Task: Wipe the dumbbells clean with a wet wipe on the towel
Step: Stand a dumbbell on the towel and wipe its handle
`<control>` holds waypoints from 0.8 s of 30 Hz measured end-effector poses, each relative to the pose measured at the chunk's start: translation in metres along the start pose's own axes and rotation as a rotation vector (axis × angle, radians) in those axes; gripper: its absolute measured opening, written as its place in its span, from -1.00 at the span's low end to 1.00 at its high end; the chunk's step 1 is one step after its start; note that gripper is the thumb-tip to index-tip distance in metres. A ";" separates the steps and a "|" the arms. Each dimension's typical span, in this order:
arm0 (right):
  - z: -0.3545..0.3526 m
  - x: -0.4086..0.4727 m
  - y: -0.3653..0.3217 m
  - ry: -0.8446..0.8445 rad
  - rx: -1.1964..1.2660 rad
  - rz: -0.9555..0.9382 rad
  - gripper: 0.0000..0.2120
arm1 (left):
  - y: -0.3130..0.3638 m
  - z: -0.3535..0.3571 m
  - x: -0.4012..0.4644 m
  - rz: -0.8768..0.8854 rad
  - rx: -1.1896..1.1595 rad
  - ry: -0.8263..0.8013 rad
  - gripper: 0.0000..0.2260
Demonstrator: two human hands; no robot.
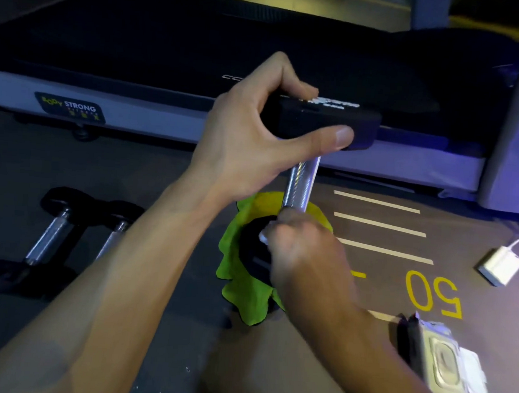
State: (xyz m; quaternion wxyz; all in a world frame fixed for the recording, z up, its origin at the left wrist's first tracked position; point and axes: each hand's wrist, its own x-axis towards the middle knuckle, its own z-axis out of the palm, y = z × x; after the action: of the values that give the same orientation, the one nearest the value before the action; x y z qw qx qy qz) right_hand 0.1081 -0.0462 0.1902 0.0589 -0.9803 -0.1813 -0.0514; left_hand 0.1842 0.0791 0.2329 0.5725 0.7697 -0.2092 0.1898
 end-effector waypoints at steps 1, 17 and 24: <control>-0.003 0.002 -0.009 -0.043 -0.012 0.002 -0.84 | 0.001 0.001 0.000 0.005 0.004 -0.007 -0.49; 0.021 -0.013 0.028 0.045 0.222 0.050 -0.83 | -0.004 -0.008 -0.002 0.010 -0.028 -0.035 -0.50; 0.016 -0.017 0.064 -0.037 0.381 0.013 -0.81 | -0.002 -0.012 -0.002 0.025 -0.038 -0.069 -0.48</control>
State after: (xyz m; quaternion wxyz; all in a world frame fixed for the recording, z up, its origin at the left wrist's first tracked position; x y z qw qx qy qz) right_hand 0.1169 -0.1095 0.1659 0.2405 -0.9533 -0.1825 0.0022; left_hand 0.1833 0.0915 0.2333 0.5770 0.7622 -0.2417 0.1664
